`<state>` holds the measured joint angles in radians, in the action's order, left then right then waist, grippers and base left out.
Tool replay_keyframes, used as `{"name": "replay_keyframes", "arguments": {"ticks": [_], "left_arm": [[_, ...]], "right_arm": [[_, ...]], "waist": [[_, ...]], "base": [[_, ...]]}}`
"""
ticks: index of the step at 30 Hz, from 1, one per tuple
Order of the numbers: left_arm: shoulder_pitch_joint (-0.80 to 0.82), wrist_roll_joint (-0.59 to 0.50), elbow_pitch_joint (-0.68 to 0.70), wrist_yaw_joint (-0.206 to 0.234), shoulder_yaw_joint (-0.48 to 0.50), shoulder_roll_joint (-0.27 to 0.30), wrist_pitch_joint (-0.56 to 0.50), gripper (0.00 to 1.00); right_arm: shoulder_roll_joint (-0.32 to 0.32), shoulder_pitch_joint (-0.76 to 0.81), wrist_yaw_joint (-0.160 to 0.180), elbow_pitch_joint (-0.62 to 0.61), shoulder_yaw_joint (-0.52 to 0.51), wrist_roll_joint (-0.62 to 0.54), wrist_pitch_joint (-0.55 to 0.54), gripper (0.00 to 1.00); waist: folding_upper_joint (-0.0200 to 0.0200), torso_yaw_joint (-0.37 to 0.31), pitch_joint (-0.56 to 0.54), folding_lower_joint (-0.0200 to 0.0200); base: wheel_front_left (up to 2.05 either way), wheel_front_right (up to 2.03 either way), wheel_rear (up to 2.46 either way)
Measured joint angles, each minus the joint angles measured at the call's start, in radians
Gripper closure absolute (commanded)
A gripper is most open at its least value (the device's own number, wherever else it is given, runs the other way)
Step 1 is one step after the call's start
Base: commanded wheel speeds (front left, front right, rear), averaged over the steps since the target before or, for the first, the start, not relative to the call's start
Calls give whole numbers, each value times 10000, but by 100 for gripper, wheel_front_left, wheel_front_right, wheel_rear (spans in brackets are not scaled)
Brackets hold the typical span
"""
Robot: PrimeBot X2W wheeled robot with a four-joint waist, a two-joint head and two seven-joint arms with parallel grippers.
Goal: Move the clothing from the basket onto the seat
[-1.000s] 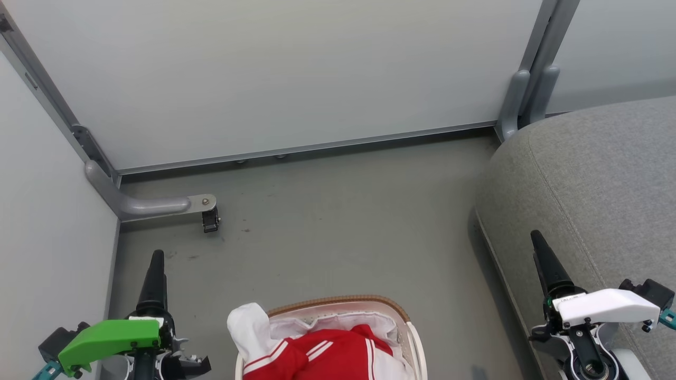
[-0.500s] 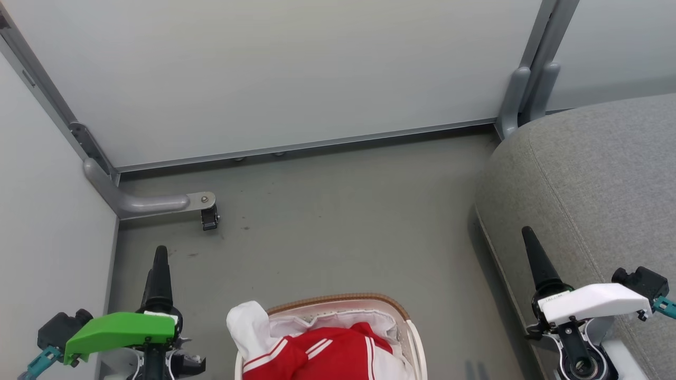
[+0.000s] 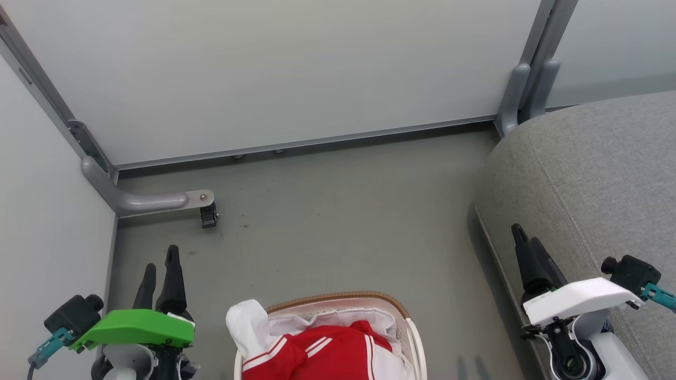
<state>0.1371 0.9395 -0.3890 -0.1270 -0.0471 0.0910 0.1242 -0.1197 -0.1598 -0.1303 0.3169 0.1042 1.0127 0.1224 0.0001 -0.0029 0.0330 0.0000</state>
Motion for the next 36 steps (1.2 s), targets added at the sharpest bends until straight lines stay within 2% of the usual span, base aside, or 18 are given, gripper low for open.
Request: {"name": "replay_keyframes", "arguments": {"ticks": [10, 21, 36], "left_arm": [[20, -1992, 23, -4, 230, -46, 253, 0], [19, -3404, 25, -6, 366, -130, 531, 0], [20, -5490, -253, -6, 40, -88, 844, 0]], "right_arm": [[-61, -154, 0, 451, 209, -1363, 270, 0], [-109, -230, -2, 679, 265, -3074, 523, 0], [-128, -258, -2, 679, 355, -5678, 871, 0]], "waist": [[0, -4, 12, 0], [0, -9, 61, 0], [0, 5, 8, 0]], "base": [[0, 0, 0], [0, 0, 0], [0, 0, 0]]}}
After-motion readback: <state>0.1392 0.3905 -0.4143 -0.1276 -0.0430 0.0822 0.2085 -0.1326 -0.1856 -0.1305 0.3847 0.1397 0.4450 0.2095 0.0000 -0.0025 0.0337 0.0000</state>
